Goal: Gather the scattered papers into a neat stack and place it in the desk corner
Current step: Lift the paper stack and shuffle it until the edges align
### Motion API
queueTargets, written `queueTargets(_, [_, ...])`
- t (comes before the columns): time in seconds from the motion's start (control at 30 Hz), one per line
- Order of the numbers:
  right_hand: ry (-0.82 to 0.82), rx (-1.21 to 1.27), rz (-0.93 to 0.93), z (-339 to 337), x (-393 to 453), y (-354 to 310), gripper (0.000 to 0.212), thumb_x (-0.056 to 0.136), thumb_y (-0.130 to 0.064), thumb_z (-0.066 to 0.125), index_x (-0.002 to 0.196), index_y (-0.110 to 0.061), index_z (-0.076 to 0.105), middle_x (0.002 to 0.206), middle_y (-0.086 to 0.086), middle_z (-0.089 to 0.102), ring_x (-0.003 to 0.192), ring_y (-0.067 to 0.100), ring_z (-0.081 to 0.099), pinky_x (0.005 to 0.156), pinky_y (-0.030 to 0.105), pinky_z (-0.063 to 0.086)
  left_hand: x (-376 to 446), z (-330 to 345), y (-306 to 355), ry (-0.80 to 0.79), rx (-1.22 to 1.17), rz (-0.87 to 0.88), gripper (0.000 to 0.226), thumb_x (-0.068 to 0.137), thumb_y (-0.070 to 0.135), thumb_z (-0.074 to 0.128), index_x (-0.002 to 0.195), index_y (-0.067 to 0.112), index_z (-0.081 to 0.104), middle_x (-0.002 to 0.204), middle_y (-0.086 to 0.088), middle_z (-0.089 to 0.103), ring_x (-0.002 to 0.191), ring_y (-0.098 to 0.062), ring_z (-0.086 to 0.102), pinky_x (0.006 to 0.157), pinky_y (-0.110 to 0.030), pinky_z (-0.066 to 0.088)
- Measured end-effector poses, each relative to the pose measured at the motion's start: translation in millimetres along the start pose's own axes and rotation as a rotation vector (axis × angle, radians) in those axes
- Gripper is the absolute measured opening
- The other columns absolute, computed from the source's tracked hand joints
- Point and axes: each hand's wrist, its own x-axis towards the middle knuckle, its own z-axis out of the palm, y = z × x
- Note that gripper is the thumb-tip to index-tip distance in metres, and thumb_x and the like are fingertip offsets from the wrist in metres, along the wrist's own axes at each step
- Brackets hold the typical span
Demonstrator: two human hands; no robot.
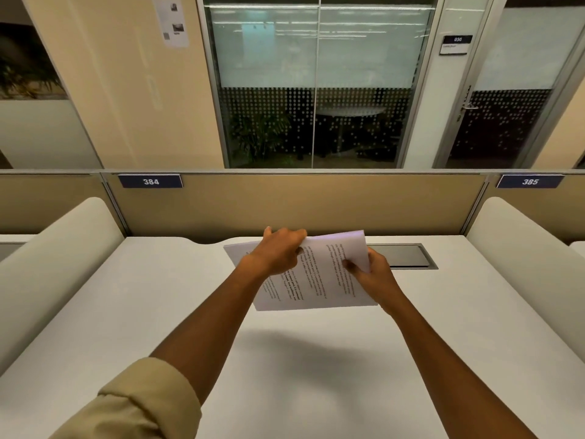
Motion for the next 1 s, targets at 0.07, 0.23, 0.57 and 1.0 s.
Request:
queueTargets(0.07, [0.029,0.039,0.022,3,-4,1,0.007,0.09,-0.023,0.066,0.092,-0.029,0.062,0.091,-0.002,0.073,0.079,0.015,0.071,0.059,0.018,0.051,-2,1,3,0.014,-0.053,0.0,0.01,0.094,0.015,0.048,0.089,0.022,0.046,0.107,-0.005,0.07,0.104,-0.027,0.063,0.111,-0.066,0.024])
queueTargets(0.23, [0.015,0.096,0.098,-2,-14,11,0.01,0.091,-0.024,0.065,0.101,-0.026,0.063,0.095,0.001,0.074,0.08,0.02,0.072,0.061,0.024,0.054,-13,6,-16,0.098,-0.196,-0.101,0.023,0.084,0.044,0.066,0.083,0.027,0.05,0.098,0.001,0.076,0.096,-0.019,0.066,0.113,-0.065,0.017])
queueTargets(0.57, [0.049,0.204,0.201,-21,-27,37,0.026,0.091,-0.019,0.064,0.117,-0.014,0.061,0.107,0.007,0.072,0.091,0.031,0.07,0.079,0.047,0.059,-53,19,-96,0.112,-0.672,-0.408,0.036,0.066,0.029,0.088,0.085,0.006,0.068,0.094,-0.012,0.076,0.086,-0.03,0.073,0.081,-0.046,0.06])
queueTargets(1.0, [0.09,0.248,0.276,20,-50,59,0.018,0.092,-0.024,0.064,0.108,-0.031,0.06,0.103,0.002,0.072,0.091,0.024,0.07,0.071,0.036,0.06,-100,120,-41,0.461,-1.248,-0.545,0.021,0.1,0.022,0.05,0.118,0.014,0.057,0.106,-0.008,0.07,0.092,-0.027,0.07,0.073,-0.037,0.061])
